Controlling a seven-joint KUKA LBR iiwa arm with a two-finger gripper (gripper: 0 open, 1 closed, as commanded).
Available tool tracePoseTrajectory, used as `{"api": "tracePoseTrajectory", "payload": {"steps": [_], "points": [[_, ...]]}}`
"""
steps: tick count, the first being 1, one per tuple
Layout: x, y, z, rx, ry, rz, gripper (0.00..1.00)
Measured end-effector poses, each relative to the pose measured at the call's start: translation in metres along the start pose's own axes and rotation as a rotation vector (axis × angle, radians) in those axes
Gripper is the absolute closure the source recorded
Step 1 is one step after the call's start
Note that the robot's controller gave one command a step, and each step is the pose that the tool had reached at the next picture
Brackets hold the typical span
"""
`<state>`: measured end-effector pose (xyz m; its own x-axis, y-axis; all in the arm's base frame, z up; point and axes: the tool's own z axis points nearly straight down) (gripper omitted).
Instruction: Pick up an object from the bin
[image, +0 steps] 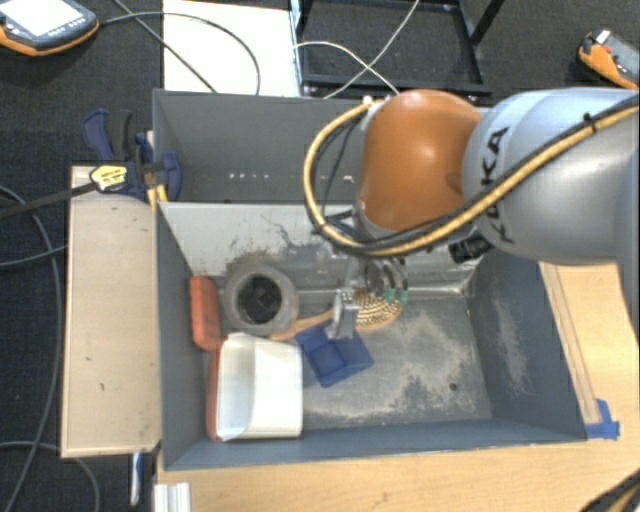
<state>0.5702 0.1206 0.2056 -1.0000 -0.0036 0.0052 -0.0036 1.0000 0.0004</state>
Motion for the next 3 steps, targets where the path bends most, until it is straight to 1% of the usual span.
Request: {"api": "tracePoseTrajectory", "payload": {"steps": [1,2,3], "points": [[-0.002,-0.001,-0.005,-0.001,-0.009,0.005,0.00],[0.005,-0.040,0.115,-0.001,-0.007,-0.026,0.00],[0.010,-0.053,0.134,-0.003,-0.010,0.100,0.00]]}}
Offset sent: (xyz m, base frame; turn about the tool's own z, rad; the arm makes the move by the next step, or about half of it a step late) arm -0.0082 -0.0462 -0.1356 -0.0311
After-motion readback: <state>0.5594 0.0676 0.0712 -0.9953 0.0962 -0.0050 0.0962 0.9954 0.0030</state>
